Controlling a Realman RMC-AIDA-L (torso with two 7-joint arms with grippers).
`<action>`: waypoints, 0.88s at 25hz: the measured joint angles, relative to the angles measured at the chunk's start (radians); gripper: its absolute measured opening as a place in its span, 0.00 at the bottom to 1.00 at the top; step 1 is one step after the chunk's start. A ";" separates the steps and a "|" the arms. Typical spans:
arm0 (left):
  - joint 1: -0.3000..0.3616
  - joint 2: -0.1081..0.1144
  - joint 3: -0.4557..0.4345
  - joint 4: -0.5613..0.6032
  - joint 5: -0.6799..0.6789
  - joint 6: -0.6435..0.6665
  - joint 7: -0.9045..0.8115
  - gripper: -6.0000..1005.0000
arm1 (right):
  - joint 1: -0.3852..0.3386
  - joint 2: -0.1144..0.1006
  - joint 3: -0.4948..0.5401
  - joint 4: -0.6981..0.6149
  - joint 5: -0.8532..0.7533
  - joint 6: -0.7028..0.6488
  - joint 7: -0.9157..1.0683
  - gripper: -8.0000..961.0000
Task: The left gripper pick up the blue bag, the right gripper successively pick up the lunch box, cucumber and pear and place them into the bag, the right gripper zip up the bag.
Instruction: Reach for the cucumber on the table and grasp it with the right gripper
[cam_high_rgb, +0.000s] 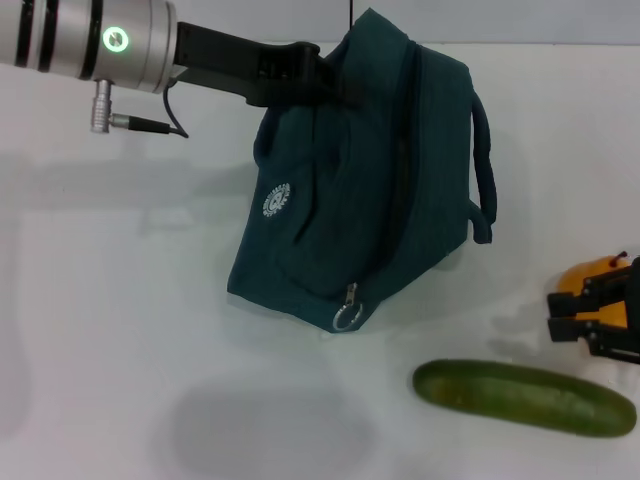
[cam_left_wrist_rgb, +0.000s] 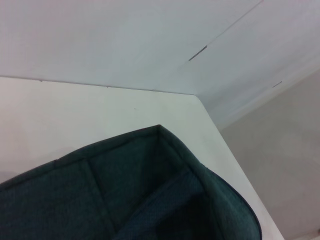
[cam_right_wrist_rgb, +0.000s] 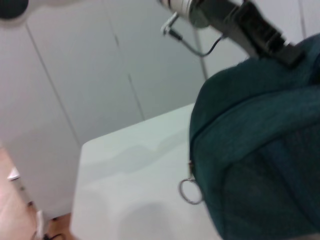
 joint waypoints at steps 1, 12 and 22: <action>-0.002 0.001 0.000 0.000 0.000 0.000 0.000 0.07 | -0.001 0.000 -0.001 0.003 -0.001 0.007 -0.001 0.42; -0.009 0.001 0.000 0.000 0.000 -0.001 0.000 0.07 | 0.005 0.032 0.002 0.010 0.041 0.029 -0.024 0.10; -0.003 -0.003 0.000 0.000 -0.001 -0.005 -0.001 0.07 | 0.026 0.025 -0.068 -0.202 0.028 -0.049 0.162 0.33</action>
